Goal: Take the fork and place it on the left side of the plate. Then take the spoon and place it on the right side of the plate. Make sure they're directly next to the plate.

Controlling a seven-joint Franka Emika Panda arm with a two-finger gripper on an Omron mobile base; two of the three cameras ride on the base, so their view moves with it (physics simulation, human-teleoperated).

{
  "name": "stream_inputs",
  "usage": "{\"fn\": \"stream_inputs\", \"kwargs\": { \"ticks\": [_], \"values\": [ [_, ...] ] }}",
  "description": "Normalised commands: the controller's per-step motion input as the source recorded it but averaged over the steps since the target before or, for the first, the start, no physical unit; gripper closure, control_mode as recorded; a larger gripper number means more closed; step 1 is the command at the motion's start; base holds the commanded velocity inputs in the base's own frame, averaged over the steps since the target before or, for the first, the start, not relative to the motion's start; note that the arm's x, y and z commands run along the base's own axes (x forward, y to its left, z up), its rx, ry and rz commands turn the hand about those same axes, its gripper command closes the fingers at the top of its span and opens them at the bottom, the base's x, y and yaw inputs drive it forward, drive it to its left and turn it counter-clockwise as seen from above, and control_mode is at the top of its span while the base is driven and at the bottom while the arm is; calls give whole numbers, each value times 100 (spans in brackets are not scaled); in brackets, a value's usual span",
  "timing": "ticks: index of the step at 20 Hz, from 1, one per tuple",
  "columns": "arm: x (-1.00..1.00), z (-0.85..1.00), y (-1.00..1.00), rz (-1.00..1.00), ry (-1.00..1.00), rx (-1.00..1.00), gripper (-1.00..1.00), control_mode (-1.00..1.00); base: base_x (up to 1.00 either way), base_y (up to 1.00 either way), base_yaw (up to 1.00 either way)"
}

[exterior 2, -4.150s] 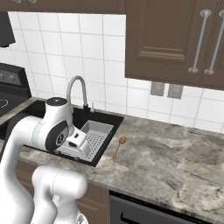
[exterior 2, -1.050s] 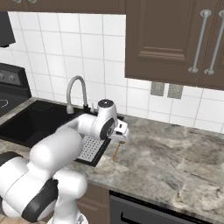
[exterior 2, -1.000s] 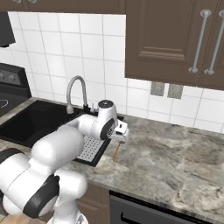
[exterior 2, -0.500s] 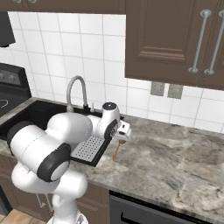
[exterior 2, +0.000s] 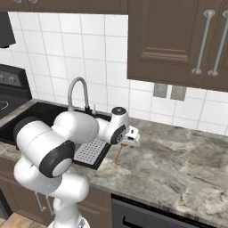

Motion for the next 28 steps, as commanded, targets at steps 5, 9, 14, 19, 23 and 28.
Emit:
{"fn": "stream_inputs", "kwargs": {
  "ticks": [5,9,14,19,23,28],
  "values": [
    [0,-12,-4,0,0,0,-100,-100,0,0,0],
    [0,-12,0,0,0,0,-100,-100,0,0,0],
    [0,-13,0,0,0,0,-100,-100,0,0,0],
    [0,-7,0,0,0,0,-100,-100,0,0,0],
    [0,-6,0,0,0,0,-100,-100,0,0,0],
    [3,-5,0,0,0,0,-100,-100,0,0,0]
  ]
}}
